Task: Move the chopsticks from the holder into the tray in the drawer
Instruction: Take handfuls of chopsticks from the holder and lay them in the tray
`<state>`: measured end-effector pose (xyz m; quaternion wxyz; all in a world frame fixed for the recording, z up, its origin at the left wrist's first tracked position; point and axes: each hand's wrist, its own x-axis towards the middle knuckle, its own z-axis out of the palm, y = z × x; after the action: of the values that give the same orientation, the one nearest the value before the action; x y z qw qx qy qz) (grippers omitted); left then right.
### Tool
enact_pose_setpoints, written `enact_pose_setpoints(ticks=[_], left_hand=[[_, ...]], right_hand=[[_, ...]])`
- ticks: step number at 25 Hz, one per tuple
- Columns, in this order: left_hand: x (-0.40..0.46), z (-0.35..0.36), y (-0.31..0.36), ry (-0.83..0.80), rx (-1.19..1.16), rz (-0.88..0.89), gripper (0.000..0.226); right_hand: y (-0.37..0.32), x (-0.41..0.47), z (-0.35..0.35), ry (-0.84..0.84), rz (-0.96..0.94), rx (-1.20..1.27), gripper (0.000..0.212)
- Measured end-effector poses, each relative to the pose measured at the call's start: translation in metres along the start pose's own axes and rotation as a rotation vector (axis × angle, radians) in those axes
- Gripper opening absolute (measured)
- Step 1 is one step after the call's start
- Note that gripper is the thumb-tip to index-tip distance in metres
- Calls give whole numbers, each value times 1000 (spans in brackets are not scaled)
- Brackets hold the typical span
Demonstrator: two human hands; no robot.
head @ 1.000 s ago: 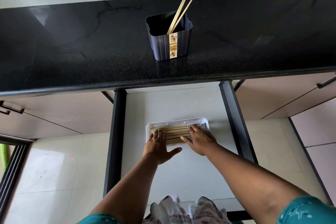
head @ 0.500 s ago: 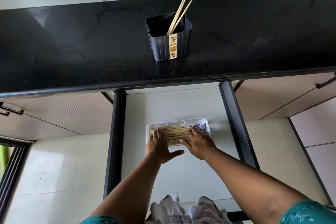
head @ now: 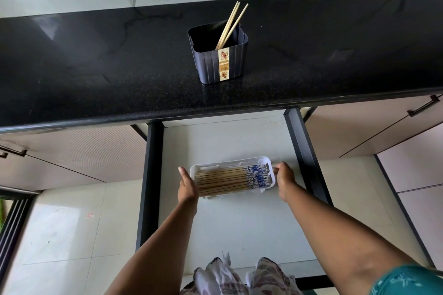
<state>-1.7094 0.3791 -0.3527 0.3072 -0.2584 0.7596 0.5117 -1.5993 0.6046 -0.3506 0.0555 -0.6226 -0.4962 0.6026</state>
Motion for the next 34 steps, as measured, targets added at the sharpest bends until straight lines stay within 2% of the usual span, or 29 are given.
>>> enact_pose_setpoints(ticks=[3, 7, 11, 14, 16, 18, 21, 25, 29, 31, 34], left_hand=[[-4, 3, -4, 27, 84, 93, 91], [1, -1, -6, 5, 160, 132, 88], [6, -5, -9, -15, 356, 277, 81], [4, -3, -8, 37, 435, 334, 73], [-2, 0, -2, 149, 571, 473, 69], [-16, 3, 11, 224, 688, 684, 66], [-40, 14, 40, 167, 773, 964, 61], [-69, 34, 103, 132, 797, 1263, 57], [-94, 39, 197, 202, 713, 1427, 48], [-99, 36, 242, 230, 728, 1436, 45], [-95, 37, 293, 207, 798, 1399, 51]], right_hand=[[8, -1, 7, -36, 8, -31, 28], [8, -3, 6, -37, -12, -151, 22], [10, -6, 2, -24, -107, -376, 36], [10, -11, 5, 35, -188, -436, 44], [6, -17, 8, 138, -329, -517, 47], [-2, -28, 11, 194, -497, -637, 48], [-24, -51, 22, 129, -702, -752, 46], [-73, -83, 44, 129, -940, -647, 35], [-166, -109, 61, 129, -1113, -391, 19], [-218, -117, 69, 80, -1081, -318, 18], [-285, -122, 89, 24, -865, -317, 23]])
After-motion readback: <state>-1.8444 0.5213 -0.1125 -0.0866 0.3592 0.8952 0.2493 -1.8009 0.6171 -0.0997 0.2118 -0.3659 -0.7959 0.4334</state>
